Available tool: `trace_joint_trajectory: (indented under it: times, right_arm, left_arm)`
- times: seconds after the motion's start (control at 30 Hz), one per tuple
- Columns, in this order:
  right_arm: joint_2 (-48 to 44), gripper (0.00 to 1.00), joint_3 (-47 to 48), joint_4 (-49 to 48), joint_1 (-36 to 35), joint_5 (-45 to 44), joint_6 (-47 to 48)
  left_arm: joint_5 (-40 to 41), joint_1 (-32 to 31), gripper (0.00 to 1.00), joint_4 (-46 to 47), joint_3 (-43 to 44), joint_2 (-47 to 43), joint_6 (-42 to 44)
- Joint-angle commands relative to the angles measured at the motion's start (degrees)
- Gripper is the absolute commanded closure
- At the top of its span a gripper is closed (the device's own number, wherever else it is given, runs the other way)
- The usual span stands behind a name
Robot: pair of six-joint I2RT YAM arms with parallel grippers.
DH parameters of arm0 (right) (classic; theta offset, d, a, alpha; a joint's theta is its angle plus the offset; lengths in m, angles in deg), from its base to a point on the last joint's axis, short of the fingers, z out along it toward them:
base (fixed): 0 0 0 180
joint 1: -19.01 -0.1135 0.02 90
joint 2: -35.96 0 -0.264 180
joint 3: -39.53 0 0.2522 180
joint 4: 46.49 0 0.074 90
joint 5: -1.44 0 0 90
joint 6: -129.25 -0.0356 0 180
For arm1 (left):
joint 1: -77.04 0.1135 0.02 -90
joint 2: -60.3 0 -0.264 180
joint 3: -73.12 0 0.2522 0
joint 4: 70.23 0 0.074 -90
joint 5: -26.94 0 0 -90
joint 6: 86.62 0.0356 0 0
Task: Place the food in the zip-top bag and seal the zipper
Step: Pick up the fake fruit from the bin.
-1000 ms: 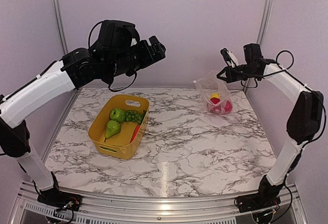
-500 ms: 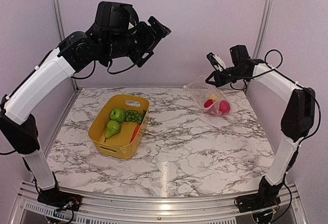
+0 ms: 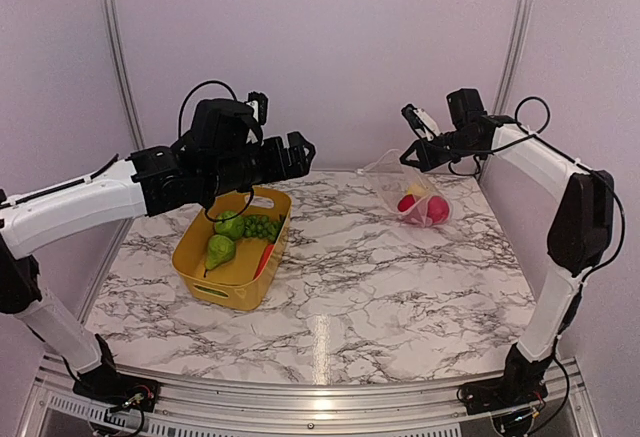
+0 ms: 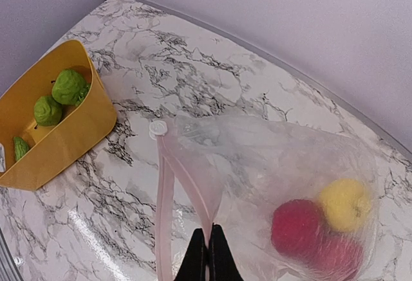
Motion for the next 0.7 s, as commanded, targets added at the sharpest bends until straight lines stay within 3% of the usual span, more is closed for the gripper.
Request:
trace_joint_trajectory:
  times: [0.0,0.13,0.23,0.3,0.43,0.57,0.67]
  right_arm:
    - [-1.3,1.0,1.7,0.6,-0.5,1.0,0.8]
    - [-2.2,1.0,1.7,1.2,-0.5,2.0,1.0]
    - [-3.6,1.0,1.1,1.3,-0.5,2.4,1.4]
    - [-4.8,1.0,0.0,0.9,-0.5,2.6,1.6]
    - [-6.5,1.0,-2.7,-0.2,-0.5,3.5,1.5]
    - [-8.1,1.0,-5.2,-1.3,-0.5,4.6,1.5]
    - [-9.5,1.0,-7.3,-2.1,-0.5,5.2,1.7]
  left_arm:
    - [11.5,2.8,0.01,11.8,-14.3,-3.3,20.5]
    - [23.5,4.1,0.01,10.9,-20.1,-4.7,25.2]
    - [33.4,6.1,0.01,6.8,-21.0,-5.3,20.3]
    - [29.4,7.9,0.01,0.9,-19.4,-4.6,21.4]
    - [22.1,9.3,0.01,0.8,-22.0,-5.9,25.5]
    - [11.8,10.6,0.01,-6.9,-19.6,-5.9,28.1]
    - [4.2,12.0,0.16,-12.5,-17.3,-5.1,28.1]
